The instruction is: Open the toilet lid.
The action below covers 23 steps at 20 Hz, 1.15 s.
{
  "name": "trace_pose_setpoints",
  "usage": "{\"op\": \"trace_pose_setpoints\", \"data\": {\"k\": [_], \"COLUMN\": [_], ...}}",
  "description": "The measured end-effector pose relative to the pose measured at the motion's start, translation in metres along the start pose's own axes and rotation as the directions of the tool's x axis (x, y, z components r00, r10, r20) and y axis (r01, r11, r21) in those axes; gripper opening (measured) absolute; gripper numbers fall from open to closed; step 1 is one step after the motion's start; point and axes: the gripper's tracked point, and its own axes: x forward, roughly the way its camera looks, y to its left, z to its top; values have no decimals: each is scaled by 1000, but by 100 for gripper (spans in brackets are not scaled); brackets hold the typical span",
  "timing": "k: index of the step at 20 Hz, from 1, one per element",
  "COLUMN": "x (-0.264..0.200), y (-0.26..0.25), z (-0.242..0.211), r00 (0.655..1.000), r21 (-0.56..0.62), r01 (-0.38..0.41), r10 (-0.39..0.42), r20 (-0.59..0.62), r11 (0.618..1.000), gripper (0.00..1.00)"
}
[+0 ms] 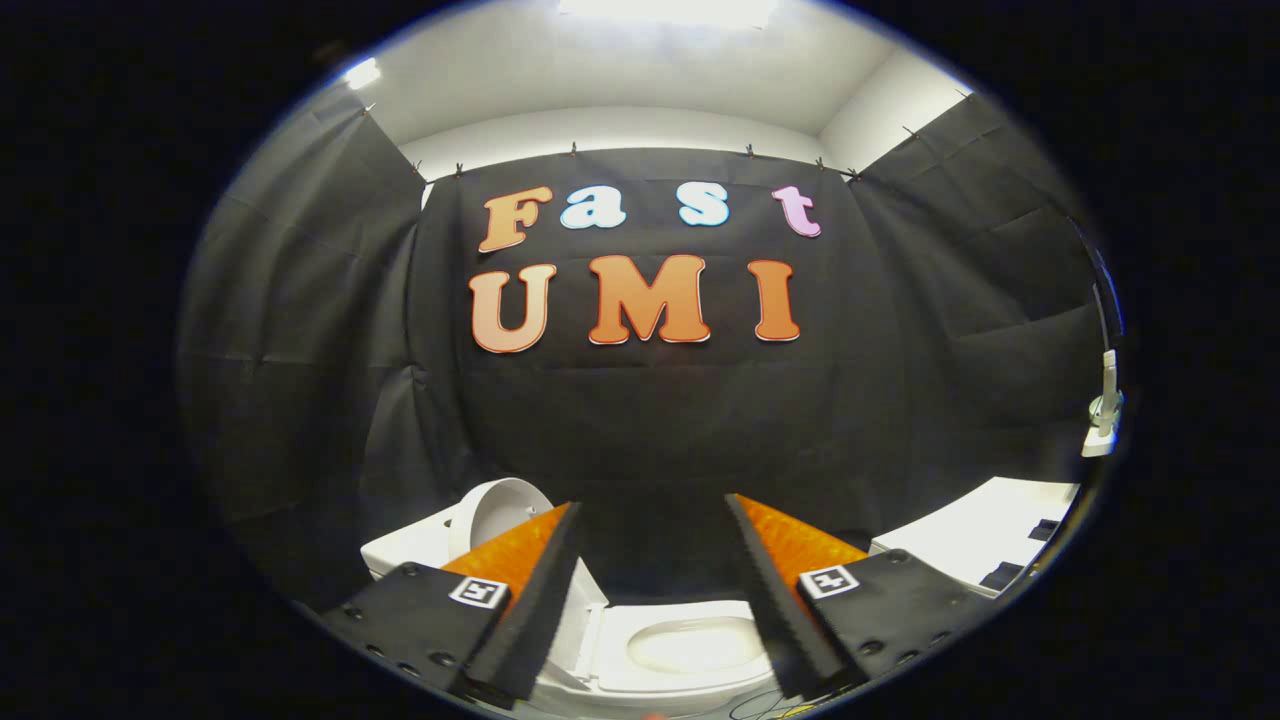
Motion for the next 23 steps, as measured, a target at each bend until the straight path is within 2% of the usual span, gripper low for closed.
{"op": "trace_pose_setpoints", "data": {"k": [4, 7, 11, 23], "x": [-21, -32, -47, -48], "y": [-25, -47, -67, -78], "z": [19, 30, 36, 6], "r00": [1000, 1000, 999, 999], "r21": [32, -5, 16, 24], "r01": [-3, 17, 38, 44], "r10": [2, -17, -38, -44], "r20": [16, 19, 37, 4], "r11": [999, 1000, 999, 999], "gripper": [99, 99, 99, 99]}}
